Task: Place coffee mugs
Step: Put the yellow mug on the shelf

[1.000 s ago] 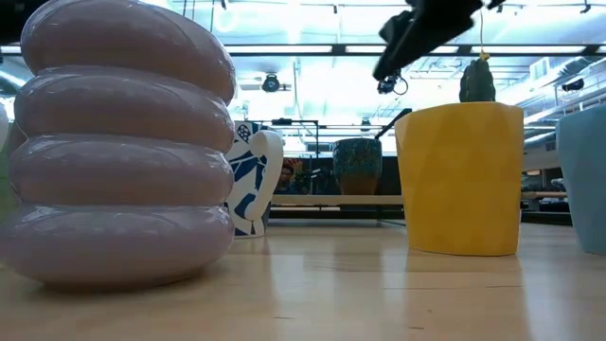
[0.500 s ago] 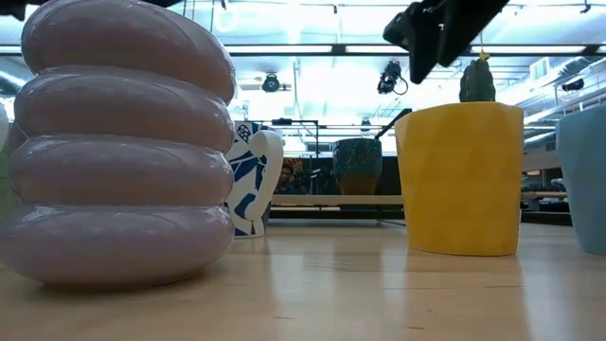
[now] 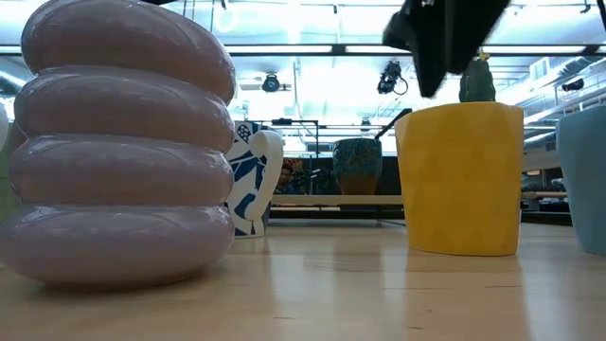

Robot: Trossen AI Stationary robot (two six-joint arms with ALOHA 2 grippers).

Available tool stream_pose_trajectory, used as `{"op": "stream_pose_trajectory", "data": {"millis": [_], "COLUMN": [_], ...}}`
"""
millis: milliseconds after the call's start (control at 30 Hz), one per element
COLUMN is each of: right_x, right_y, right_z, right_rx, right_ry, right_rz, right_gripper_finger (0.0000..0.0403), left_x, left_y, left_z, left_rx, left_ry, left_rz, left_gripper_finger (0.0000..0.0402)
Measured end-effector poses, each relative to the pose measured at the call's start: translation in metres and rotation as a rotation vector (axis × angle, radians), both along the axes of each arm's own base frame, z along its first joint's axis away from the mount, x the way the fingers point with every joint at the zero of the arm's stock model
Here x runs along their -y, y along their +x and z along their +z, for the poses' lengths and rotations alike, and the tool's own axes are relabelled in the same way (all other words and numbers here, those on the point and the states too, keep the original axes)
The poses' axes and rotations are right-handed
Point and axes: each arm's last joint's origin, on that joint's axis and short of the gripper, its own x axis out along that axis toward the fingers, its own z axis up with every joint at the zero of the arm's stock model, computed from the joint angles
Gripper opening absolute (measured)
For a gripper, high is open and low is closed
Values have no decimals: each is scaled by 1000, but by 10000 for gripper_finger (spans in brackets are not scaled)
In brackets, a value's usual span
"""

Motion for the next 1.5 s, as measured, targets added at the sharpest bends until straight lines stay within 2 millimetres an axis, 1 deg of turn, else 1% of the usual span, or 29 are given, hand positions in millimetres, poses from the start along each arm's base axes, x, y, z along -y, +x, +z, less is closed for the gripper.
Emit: {"op": "stream_pose_trajectory", "data": {"millis": [233,300,400,500,567,667,733,833,900,933,1033,1133,1233,1333,1500], "right_x": [-23,-27,-29,-30,-30,-29,-28,-28,-28,-27,-22,-14,-4,13,50], "right_y": [4,3,1,4,5,7,7,8,6,6,4,5,14,24,42], "right_z": [-16,-18,-27,-36,-45,-62,-66,-65,-63,-61,-46,-27,-8,11,32], "right_rx": [-56,-56,-65,-72,-92,-140,-165,-161,-167,-170,-162,-127,-73,-59,-9], "right_ry": [-4,-8,-66,-99,-120,-143,-147,-149,-150,-155,-166,-167,-159,-165,-222], "right_rz": [-113,-137,-167,-158,-134,-108,-83,-26,12,34,79,126,198,249,356], "right_gripper_finger": [201,201,200,190,173,135,105,57,31,26,26,31,44,41,32], "left_x": [0,0,0,0,0,1,1,2,2,2,2,3,3,3,3], "left_y": [-1,-1,-1,-1,-1,-1,-1,-1,-1,-1,0,3,5,7,8], "left_z": [0,-1,-3,-5,-6,-7,-7,-7,-7,-7,-12,-26,-41,-49,-51], "left_rx": [-18,-30,-52,-71,-89,-93,-92,-92,-92,-92,-103,-125,-141,-124,-113], "left_ry": [2,3,4,5,4,-3,-6,-9,-11,-11,0,5,12,8,47], "left_rz": [0,0,0,-1,-8,-30,-51,-63,-63,-63,-66,-68,-51,-40,-33], "left_gripper_finger": [16,16,16,16,16,16,16,16,16,16,16,16,16,16,16]}}
